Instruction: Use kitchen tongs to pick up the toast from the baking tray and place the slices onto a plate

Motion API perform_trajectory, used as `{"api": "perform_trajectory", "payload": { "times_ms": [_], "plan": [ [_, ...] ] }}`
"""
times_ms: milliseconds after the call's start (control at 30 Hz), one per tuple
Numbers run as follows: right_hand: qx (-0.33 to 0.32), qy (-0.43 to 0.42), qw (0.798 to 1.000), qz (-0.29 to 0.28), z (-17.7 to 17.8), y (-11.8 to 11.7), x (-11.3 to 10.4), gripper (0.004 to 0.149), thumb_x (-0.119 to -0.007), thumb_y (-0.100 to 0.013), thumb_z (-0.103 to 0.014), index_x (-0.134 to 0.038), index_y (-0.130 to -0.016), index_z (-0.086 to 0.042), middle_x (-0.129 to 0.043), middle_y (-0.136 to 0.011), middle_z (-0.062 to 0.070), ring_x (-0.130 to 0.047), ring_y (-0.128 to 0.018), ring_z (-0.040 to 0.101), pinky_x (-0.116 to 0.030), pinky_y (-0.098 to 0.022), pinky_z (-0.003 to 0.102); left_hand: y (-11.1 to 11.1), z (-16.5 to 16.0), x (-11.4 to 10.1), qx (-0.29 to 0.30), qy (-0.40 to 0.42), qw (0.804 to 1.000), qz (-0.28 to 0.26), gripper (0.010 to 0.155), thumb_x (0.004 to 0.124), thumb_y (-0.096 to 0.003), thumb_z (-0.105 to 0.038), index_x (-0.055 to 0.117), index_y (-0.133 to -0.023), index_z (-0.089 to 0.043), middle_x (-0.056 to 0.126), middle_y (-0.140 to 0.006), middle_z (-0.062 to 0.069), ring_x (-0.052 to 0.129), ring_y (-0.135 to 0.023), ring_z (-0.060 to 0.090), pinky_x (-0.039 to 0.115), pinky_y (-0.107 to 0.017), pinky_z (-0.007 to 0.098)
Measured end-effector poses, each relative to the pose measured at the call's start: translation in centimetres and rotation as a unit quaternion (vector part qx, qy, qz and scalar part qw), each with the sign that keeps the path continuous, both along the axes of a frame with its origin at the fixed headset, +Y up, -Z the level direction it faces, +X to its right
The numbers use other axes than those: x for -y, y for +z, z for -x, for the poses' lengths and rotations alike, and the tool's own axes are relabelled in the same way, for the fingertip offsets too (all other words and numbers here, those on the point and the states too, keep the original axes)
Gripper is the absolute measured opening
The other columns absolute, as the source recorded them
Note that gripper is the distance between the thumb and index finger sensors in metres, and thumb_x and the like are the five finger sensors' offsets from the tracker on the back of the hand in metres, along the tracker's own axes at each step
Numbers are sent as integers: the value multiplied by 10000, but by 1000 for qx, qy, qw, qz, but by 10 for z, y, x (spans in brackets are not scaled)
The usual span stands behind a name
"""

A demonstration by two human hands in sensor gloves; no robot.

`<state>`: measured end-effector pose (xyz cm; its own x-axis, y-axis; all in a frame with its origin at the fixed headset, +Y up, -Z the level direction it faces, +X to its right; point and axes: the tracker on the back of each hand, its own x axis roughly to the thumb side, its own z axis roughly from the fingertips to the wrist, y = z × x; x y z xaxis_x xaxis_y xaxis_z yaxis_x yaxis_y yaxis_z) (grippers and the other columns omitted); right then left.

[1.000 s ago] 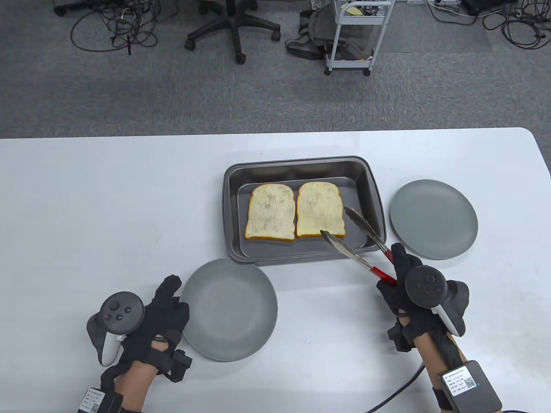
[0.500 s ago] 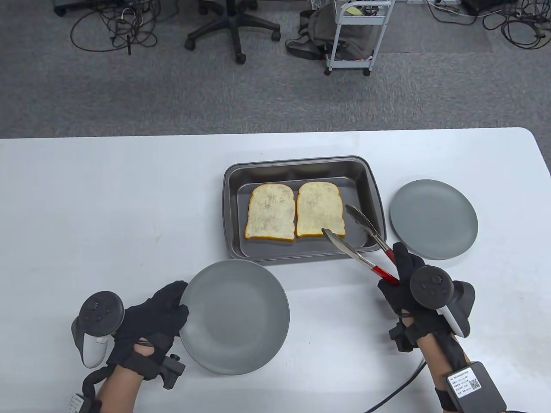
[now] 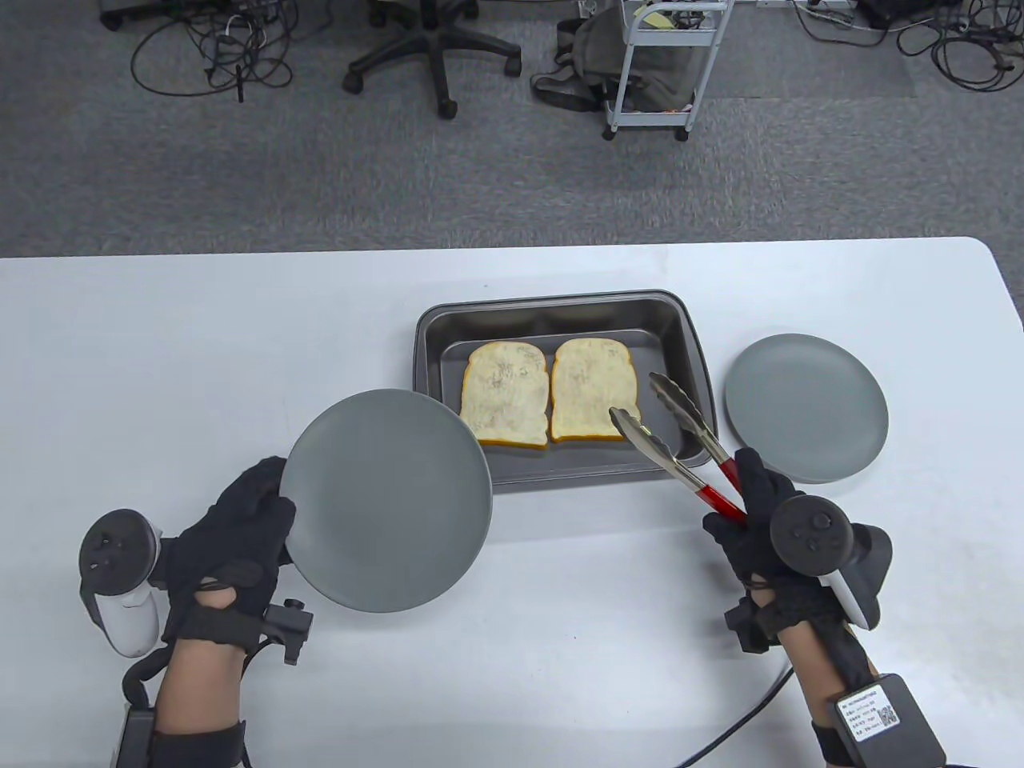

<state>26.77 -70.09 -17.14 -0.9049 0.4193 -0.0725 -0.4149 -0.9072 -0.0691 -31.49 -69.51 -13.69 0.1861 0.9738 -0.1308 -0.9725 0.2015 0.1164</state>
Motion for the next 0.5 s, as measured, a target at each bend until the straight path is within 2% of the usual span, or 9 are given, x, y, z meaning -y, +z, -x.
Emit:
{"api": "perform_trajectory", "payload": {
  "times_ms": [100,300,500],
  "plan": [
    [1,5,1000,4,1,0,0,788,-867,-339,-407,-598,-1046,-187,-743,-1008,166,-879,-788,399,-726,-600,597,1,9,16,-23,15,1000,15,536,856,-484,-285,721,-974,-116,1055,-745,86,1226,-433,247,1108,-284,258],
    [-2,8,1000,11,1,-1,2,786,-910,-366,-382,-582,-1054,-191,-713,-1029,163,-849,-817,407,-711,-613,598,8,26,34,-69,30,997,31,537,862,-481,-285,726,-969,-109,1060,-735,94,1228,-424,252,1112,-273,258],
    [7,10,1000,9,0,0,0,794,-943,-340,-370,-614,-1042,-198,-741,-1011,155,-868,-805,395,-727,-609,588,11,33,39,-83,15,996,41,542,863,-478,-290,724,-968,-103,1057,-733,106,1227,-422,257,1110,-271,263]
  ]
}}
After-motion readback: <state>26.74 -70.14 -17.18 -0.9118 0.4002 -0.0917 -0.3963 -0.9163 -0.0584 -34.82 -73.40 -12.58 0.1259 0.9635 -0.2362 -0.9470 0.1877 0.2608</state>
